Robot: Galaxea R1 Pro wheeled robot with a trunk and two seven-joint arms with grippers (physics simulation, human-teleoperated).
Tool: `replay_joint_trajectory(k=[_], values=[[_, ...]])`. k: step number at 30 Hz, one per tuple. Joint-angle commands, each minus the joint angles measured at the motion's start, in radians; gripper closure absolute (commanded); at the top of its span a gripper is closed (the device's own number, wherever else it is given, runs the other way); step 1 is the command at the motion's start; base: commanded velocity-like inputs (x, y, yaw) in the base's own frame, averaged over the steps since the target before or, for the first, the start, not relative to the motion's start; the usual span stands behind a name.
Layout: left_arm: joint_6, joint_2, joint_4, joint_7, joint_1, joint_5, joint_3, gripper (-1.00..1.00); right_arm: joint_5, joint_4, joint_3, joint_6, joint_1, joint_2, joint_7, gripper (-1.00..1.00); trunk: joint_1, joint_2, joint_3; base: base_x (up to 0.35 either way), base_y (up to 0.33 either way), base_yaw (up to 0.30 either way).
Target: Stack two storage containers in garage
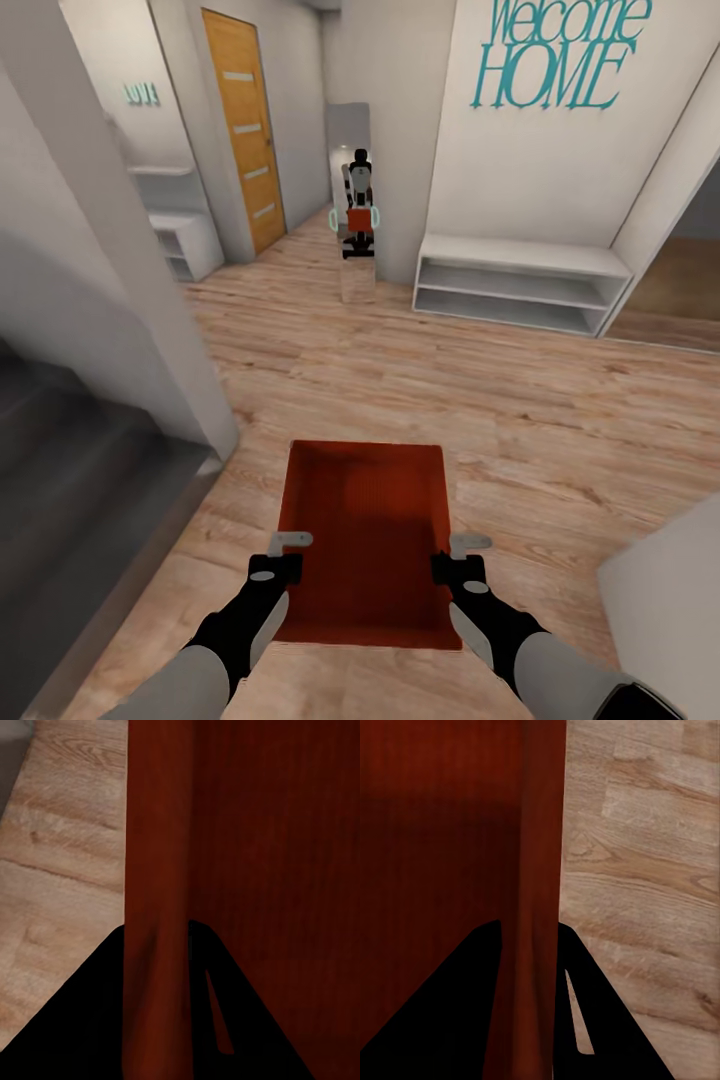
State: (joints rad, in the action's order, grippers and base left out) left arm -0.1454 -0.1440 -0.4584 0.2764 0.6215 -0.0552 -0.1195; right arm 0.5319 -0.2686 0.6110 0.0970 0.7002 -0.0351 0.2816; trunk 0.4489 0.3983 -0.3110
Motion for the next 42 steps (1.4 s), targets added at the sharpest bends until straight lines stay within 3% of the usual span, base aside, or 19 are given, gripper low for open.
replay_joint_trajectory(k=[1, 42], values=[[-0.056, 0.002, 0.001, 0.010, 0.000, -0.032, -0.018, 1.00, -0.010, -0.001, -0.017, 0.016, 0.002, 0.006, 0.018, 1.00, 0.001, 0.002, -0.002, 0.322, 0.000, 0.000], [-0.056, 0.006, 0.003, 0.010, 0.000, -0.029, -0.024, 1.00, -0.012, -0.001, -0.015, 0.016, 0.002, 0.004, 0.018, 1.00, 0.001, 0.002, -0.002, 0.322, 0.000, 0.000]])
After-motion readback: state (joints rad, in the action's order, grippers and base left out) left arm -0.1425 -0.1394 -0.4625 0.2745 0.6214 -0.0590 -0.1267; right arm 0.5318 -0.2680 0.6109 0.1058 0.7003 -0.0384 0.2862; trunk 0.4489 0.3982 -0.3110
